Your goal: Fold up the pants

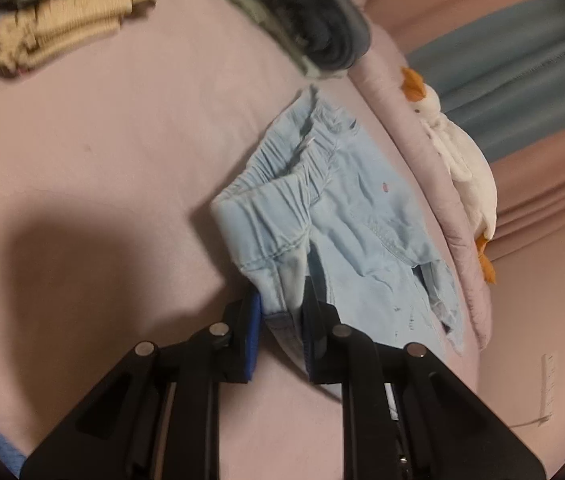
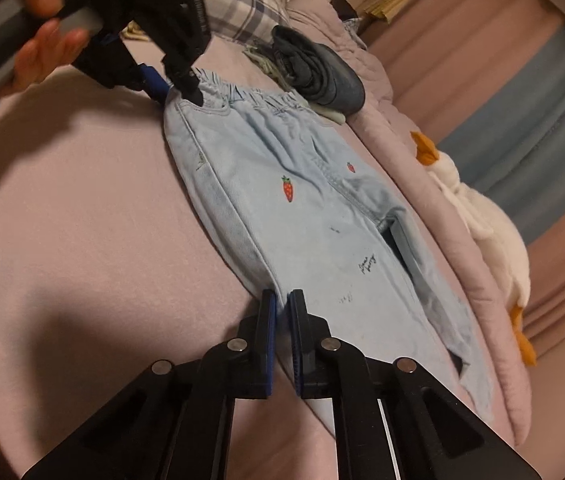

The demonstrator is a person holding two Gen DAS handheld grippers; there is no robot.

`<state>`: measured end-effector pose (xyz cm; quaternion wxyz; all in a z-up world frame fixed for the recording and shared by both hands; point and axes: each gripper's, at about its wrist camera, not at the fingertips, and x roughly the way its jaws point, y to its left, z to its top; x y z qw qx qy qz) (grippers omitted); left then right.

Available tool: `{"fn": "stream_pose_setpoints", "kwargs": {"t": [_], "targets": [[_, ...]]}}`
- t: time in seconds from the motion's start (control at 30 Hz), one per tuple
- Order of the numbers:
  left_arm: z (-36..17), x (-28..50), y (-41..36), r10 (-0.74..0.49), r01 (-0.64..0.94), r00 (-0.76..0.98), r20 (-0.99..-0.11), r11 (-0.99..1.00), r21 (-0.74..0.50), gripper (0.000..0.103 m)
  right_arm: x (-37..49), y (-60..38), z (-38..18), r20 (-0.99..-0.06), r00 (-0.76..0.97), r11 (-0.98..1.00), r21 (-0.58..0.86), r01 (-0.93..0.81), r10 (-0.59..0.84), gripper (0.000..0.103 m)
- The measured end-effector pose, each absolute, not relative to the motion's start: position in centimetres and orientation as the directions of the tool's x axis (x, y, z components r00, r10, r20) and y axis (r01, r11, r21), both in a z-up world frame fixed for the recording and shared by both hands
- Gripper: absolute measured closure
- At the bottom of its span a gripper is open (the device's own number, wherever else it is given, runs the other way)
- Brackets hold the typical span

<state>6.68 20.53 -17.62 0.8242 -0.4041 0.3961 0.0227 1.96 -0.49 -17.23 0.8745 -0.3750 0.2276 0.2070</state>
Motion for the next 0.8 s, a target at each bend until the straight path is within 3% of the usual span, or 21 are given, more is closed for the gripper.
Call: {"fn": "stream_pose_setpoints", "kwargs": {"t": [0.17,0.3,0.43,0.5,0.53,0.63,0.8], "targets": [[-18.9,6.9,20.4,-0.235,-0.401,0.623,-0.746,0.723,-0.562,0.082,2.0,0.3,-18.1,-0.596,0.773,0.633,-0.517,-0.576,0.217,0.096],[-16.8,6.4,19.8,-0.155,-0.374,0.607,-0.78,0.81,-0.452,0.077,2.5,0.2,-18.3,-0.609,0.767,0.648,-0.503,-0.571,0.202,0.096],[-13.1,4.8,18.6,-0.041,-0.286,0.682,-0.73,0.904,-0.318,0.071,2.7,-3.3,-15.1,-0.63,0.719,0.75,-0.315,-0.582,0.294,0.094],[-12.2,5.2,16.9,-0.052,-0.222,0.713,-0.699,0.929,-0.295,0.051,3.7,-5.8,-14.1,-0.624,0.712,0.812,-0.203,-0.547,0.323,0.092],[-12.3,5.8,15.9,-0.079,-0.185,0.716,-0.693,0.936,-0.298,0.048,4.8,-7.1,-14.0,-0.629,0.712,0.848,-0.152,-0.507,0.313,0.09],[-13.9,7.7,12.8,-0.172,-0.081,0.688,-0.705,0.947,-0.31,0.047,8.7,-10.5,-15.2,-0.68,0.7,0.937,-0.054,-0.346,0.22,0.086],[-18.6,9.9,9.7,-0.121,-0.017,0.589,-0.799,0.987,-0.161,0.047,10.6,-15.5,-17.8,-0.716,0.67,0.969,0.031,-0.246,0.193,0.086]]}}
